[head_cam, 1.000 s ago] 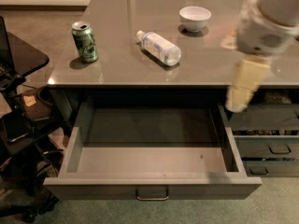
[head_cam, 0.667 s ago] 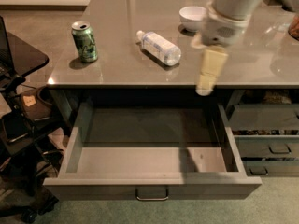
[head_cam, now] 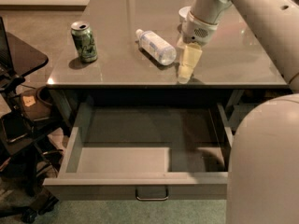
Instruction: Place green can into top drawer
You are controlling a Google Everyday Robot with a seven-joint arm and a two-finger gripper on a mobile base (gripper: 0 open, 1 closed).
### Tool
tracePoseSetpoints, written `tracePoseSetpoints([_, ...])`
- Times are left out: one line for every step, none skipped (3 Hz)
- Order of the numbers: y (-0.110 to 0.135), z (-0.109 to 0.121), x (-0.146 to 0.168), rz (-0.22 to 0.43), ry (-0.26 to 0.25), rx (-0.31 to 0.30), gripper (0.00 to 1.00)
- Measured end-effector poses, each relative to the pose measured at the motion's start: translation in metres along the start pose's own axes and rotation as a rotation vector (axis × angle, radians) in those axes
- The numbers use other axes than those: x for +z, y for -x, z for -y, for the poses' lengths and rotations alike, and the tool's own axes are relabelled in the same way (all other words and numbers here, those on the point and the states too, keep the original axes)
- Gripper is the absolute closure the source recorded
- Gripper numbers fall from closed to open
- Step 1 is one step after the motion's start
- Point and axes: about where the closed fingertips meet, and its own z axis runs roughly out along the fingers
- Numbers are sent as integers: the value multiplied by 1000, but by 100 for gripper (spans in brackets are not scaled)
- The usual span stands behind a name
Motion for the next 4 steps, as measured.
tracePoseSetpoints([1, 7, -2, 42, -37, 15, 0])
tracePoseSetpoints([-5, 23, -32, 229, -119, 8, 0])
tracePoseSetpoints([-23, 33, -76, 471, -164, 34, 0])
tracePoseSetpoints([-23, 39, -103, 731, -141, 52, 0])
